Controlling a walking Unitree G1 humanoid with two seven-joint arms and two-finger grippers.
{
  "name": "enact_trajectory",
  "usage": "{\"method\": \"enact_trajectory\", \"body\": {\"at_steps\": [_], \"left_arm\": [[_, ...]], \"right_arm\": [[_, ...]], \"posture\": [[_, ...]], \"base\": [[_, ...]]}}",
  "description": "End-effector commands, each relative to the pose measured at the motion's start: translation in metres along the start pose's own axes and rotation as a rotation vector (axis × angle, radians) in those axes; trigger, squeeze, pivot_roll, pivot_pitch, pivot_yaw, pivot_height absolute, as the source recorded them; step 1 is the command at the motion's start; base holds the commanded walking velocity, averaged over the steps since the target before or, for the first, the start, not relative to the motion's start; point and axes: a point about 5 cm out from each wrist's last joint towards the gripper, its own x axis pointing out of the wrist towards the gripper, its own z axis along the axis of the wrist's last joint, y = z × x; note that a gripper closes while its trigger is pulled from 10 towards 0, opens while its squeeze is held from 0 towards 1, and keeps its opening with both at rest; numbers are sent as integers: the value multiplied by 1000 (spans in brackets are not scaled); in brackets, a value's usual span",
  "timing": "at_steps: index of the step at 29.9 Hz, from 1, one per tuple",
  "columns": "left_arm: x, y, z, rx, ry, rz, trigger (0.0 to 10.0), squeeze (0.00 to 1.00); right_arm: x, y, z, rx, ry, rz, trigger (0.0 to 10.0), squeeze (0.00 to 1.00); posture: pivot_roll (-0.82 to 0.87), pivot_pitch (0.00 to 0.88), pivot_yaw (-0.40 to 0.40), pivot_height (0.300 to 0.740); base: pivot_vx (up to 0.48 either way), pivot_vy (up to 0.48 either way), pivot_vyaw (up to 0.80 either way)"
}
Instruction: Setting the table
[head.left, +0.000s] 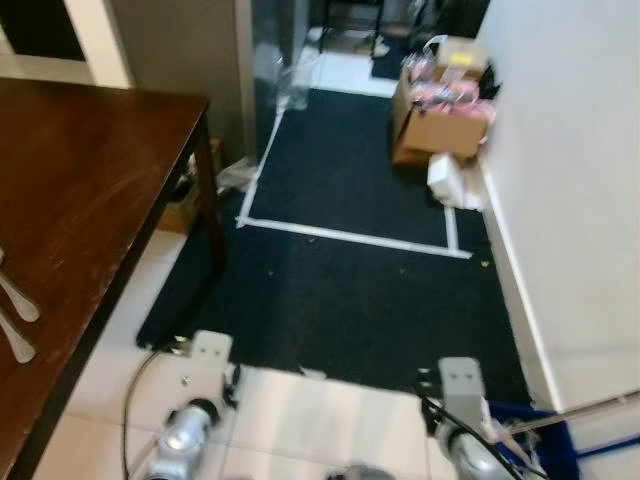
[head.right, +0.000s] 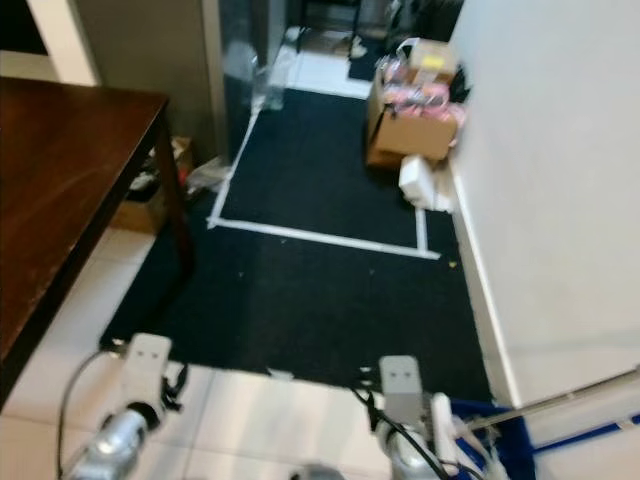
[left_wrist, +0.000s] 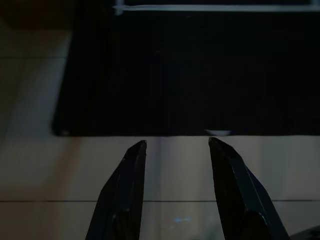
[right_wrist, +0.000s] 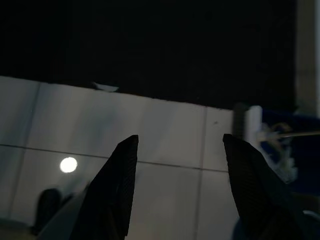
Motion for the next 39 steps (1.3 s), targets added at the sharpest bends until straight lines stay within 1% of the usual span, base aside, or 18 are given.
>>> {"method": "enact_trajectory", "body": {"at_steps": [1, 4, 7, 8, 11, 12, 13, 14, 17, 18, 24, 35, 39], "left_arm": [[-1, -5, -2, -1, 5, -7, 10000, 0], [-1, -4, -4, 0, 16, -9, 10000, 0], [-7, -5, -21, 59, 122, -25, 10000, 0], [-7, -5, -21, 59, 122, -25, 10000, 0], [-17, 0, -42, 120, 250, -19, 10000, 0], [-17, 0, -42, 120, 250, -19, 10000, 0], [-20, 2, -47, 127, 282, -16, 10000, 0], [-20, 2, -47, 127, 282, -16, 10000, 0], [-27, 5, -59, 138, 348, -11, 10000, 0], [-29, 5, -62, 145, 366, -11, 10000, 0], [-30, 6, -64, 146, 379, -7, 10000, 0], [-23, 5, -55, 141, 354, -6, 10000, 0], [-21, 2, -52, 140, 344, -9, 10000, 0]], "right_arm": [[-1, -6, -4, -8, 18, -16, 10000, 0], [-2, -6, -5, -9, 23, -14, 10000, 0], [-3, -5, -10, -19, 57, -4, 10000, 0], [-3, -5, -10, -19, 57, -4, 10000, 0], [-6, -2, -23, -43, 146, 36, 10000, 0], [-6, -2, -23, -43, 146, 36, 10000, 0], [-7, -1, -27, -50, 171, 50, 10000, 0], [-7, -1, -27, -50, 171, 50, 10000, 0], [-11, 2, -38, -65, 249, 86, 10000, 0], [-12, 2, -39, -67, 258, 95, 10000, 0], [-13, 4, -42, -64, 279, 115, 10000, 0], [-14, 7, -44, -55, 296, 135, 10000, 0], [-13, 8, -44, -56, 298, 145, 10000, 0]], "posture": [[10, 18, 28, 740], [11, 20, 27, 740], [11, 25, 27, 740], [11, 25, 27, 740], [10, 30, 24, 740], [10, 30, 24, 740], [11, 32, 22, 740], [11, 32, 22, 740], [12, 33, 17, 740], [15, 34, 14, 740], [19, 37, 13, 740], [20, 41, 17, 740], [20, 42, 16, 740]], "base": [[0, 0, 0], [0, 0, 0], [0, 0, 0], [0, 0, 0], [0, 0, 0], [0, 0, 0], [0, 0, 0], [0, 0, 0], [0, 0, 0], [0, 0, 0], [0, 0, 0], [0, 0, 0], [0, 0, 800]]}}
